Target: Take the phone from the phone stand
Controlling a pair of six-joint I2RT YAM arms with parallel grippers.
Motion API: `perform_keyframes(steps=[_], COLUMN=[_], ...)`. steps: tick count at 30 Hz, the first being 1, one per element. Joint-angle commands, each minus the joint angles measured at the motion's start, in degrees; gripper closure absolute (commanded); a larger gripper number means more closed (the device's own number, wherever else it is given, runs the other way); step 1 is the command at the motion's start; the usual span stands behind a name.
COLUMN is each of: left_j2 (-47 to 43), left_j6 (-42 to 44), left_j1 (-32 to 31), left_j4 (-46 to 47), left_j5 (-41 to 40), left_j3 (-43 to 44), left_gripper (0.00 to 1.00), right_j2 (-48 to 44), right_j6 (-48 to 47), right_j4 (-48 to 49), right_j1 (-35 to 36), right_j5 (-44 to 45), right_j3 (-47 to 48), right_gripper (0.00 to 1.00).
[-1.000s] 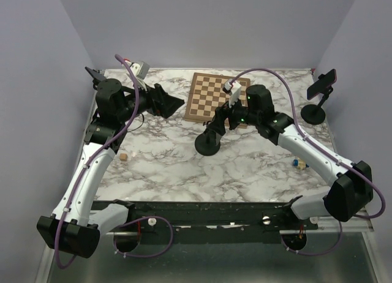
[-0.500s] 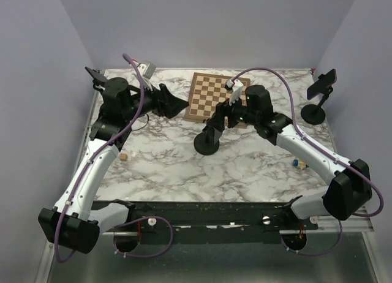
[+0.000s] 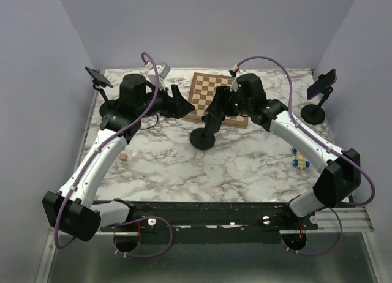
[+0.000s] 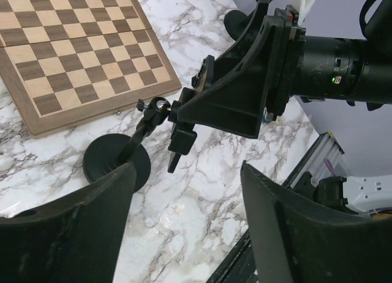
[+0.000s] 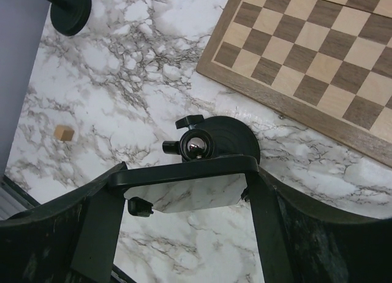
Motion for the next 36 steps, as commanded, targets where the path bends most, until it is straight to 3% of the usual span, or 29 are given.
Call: perform_keyframes(steps=[1,3,6,13,25,36], left_j2=[1.5,1.9,1.2,-2.3,-5.5,-12.2], left_j6=[0.5,0.4,1.0,5.2,9.3,5.2], left_j1=[-2.0,-4.0,-7.8,-13.7,-15.3,-17.4], left_j4=[-2.8,-3.5,-2.7,4.0,11.5,23.2], left_j5=[-4.6,-8.2,-13.2,-18.0,-15.9,-21.4], left_j3=[1.2,0.8,-0.8,-6.4,-11.1,-20.9], left_gripper=[0.28,0.38,0.43,0.44,0.45,0.46], right_j2=[3.5,4.4,5.9,5.9,3.9,5.4], right_j6=[7.4,7.9,8.3,8.6,12.1,14.0], right_j4=[-10.3,-10.7,-12.1,-12.9,-19.8,-22.5], right_j1=[0.1,0.1,0.1,0.2,9.1,13.7], right_j5=[5.0,4.6,4.3,5.8,27.8,36.8], right_j3=[5.4,5.9,7.1,7.9,12.5,14.5], right_gripper=[0.99,0.99,0.99,0.99,0.99,0.99])
